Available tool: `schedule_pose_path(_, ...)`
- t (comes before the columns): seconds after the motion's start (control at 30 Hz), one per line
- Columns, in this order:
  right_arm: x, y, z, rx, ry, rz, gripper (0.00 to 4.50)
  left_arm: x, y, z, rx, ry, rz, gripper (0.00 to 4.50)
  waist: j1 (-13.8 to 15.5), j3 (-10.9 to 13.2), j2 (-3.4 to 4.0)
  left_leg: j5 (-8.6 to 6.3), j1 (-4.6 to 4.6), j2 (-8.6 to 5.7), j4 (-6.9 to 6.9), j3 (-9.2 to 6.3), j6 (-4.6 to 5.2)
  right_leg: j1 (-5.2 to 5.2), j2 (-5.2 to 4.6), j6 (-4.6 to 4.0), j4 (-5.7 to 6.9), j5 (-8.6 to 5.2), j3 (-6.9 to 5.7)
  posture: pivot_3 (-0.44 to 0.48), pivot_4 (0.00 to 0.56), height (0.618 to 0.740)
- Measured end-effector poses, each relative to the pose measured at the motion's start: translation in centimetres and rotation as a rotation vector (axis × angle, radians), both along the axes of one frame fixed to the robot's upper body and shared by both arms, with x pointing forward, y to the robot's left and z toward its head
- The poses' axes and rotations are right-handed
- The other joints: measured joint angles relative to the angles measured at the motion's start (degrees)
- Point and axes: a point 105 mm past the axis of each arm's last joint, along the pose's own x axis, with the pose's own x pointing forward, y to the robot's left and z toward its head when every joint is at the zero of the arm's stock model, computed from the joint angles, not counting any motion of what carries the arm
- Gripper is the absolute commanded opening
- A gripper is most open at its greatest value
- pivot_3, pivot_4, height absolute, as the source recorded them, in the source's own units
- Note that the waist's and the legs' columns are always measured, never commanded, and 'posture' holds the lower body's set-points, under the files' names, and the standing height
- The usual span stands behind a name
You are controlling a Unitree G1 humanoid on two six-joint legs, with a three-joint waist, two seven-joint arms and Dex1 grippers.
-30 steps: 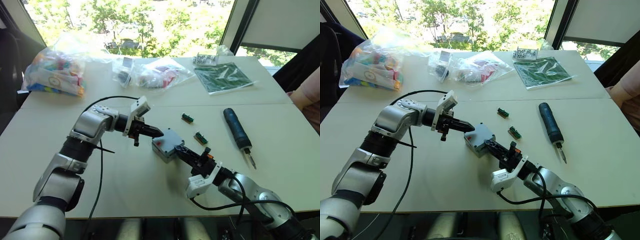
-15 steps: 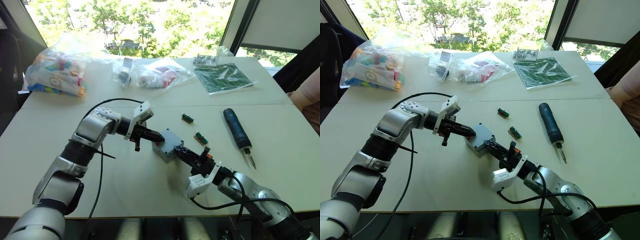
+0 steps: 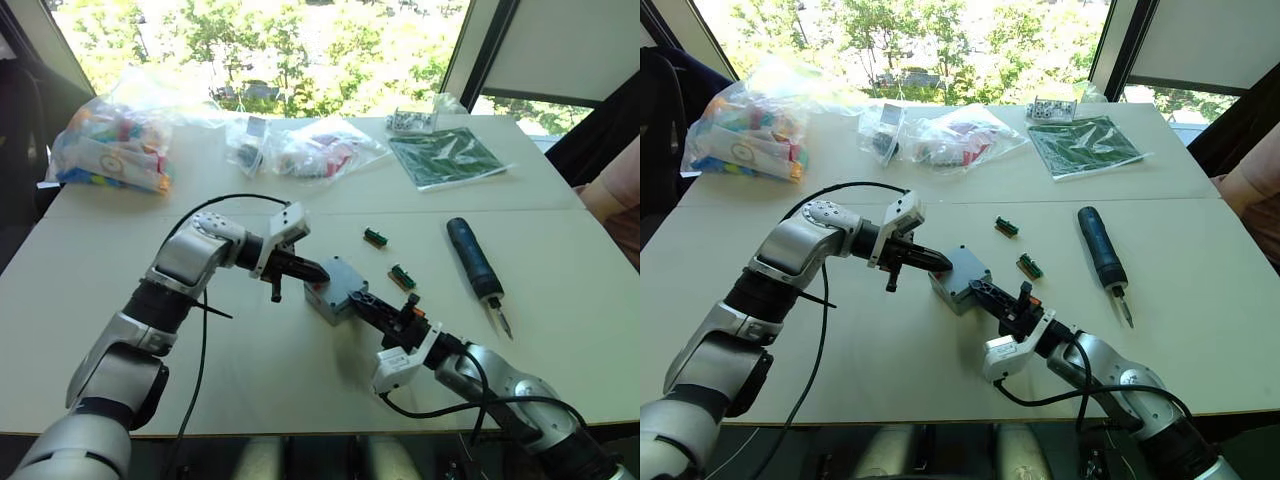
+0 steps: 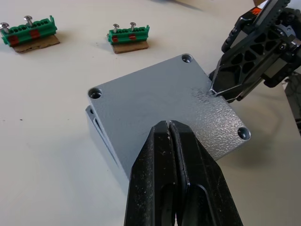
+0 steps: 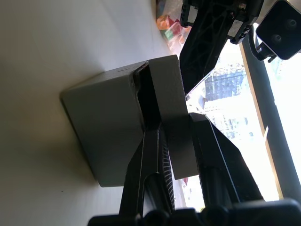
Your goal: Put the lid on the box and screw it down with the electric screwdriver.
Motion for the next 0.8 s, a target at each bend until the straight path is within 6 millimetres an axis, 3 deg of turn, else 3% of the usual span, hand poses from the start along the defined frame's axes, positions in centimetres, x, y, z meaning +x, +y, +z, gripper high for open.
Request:
schedule_pose_path(0.2,-0.1,-0.3,-0.2,0.0,0.008,-0.009,0.14,-0.4,-0.5,-0.2,0.022,-0.02,-0.021,0.03,-0.01,-0.01,0.0,-0.18,0.49,0.01,-0.05,0.0,0.3,0.46,0.02,0.0,-0.03,-0.01,0.0,0.0,0.15,0.74)
schedule_pose_path(0.27,-0.1,-0.3,-0.3,-0.001,0.01,-0.008,1.14,-0.7,-0.7,-0.3,0.029,-0.029,-0.035,0.0,-0.03,-0.08,0.02,-0.18,0.52,0.03,-0.06,0.0,0.3,0.47,0.03,0.0,-0.03,-0.01,0.0,0.0,0.15,0.74)
schedule_pose_path(0.37,-0.3,-0.5,-1.7,-0.026,0.072,-0.015,2.16,-1.2,-0.8,-0.9,0.049,-0.027,-0.057,0.0,-0.08,-0.15,0.02,-0.17,0.52,0.04,-0.08,0.0,0.3,0.46,0.04,-0.01,-0.02,-0.01,0.01,0.0,0.15,0.74)
schedule_pose_path(0.5,-0.2,-0.6,-2.3,-0.047,0.092,-0.023,3.67,-1.2,-0.8,-0.9,0.057,-0.042,-0.065,0.0,-0.07,-0.28,0.02,-0.17,0.53,0.04,-0.08,0.0,0.3,0.47,0.05,-0.01,-0.02,-0.01,0.01,0.0,0.15,0.74)
schedule_pose_path(0.57,0.0,-0.5,-2.0,-0.044,0.079,-0.021,4.2,-1.2,-0.8,-0.9,0.058,-0.038,-0.063,0.0,-0.11,-0.31,0.01,-0.18,0.54,0.05,-0.08,0.0,0.3,0.47,0.05,-0.01,-0.02,-0.01,0.02,0.0,0.15,0.74)
schedule_pose_path(0.8,0.2,-0.4,-1.7,-0.035,0.064,-0.019,4.2,-1.1,-0.8,-0.9,0.057,-0.044,-0.056,0.0,-0.08,-0.33,0.01,-0.18,0.55,0.06,-0.08,0.0,0.3,0.48,0.06,-0.01,-0.02,-0.01,0.02,0.0,0.15,0.74)
